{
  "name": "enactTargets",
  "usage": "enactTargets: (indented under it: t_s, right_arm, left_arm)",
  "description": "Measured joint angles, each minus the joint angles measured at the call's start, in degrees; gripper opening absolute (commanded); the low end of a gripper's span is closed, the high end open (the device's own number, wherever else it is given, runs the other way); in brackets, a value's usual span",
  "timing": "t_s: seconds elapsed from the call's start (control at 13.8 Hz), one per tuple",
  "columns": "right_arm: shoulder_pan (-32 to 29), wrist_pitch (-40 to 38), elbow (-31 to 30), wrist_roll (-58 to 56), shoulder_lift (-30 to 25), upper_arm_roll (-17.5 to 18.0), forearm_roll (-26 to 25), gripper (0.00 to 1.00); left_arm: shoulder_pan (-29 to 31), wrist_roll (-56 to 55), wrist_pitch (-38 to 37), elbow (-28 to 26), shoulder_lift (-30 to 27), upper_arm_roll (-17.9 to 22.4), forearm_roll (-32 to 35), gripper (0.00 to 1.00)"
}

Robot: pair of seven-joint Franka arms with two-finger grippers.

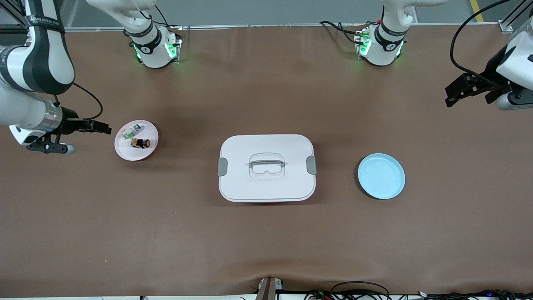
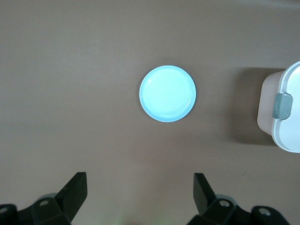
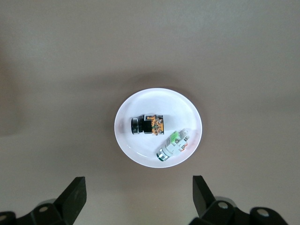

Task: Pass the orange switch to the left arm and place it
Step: 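Lower the right gripper onto the orange switch on the white plate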

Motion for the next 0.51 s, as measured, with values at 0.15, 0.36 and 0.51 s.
enactTargets:
  t_s: [0.15,0.36,0.51]
  right_arm:
    - [0.38,4.58,-4.40,-0.17,-1.43,0.14,0.58,1.00]
    - [1.22,13.03,-11.18,-0.87,-2.24,0.43,0.66,1.00]
    - [1.71,18.09,-14.46,-1.40,-2.22,0.46,0.66,1.00]
  left_arm:
    - [0.00,0.00,0.00,0.00,0.00,0.00,0.00,1.00]
    - [0.00,0.00,0.00,0.00,0.00,0.00,0.00,1.00]
    - [0.00,0.00,0.00,0.00,0.00,0.00,0.00,1.00]
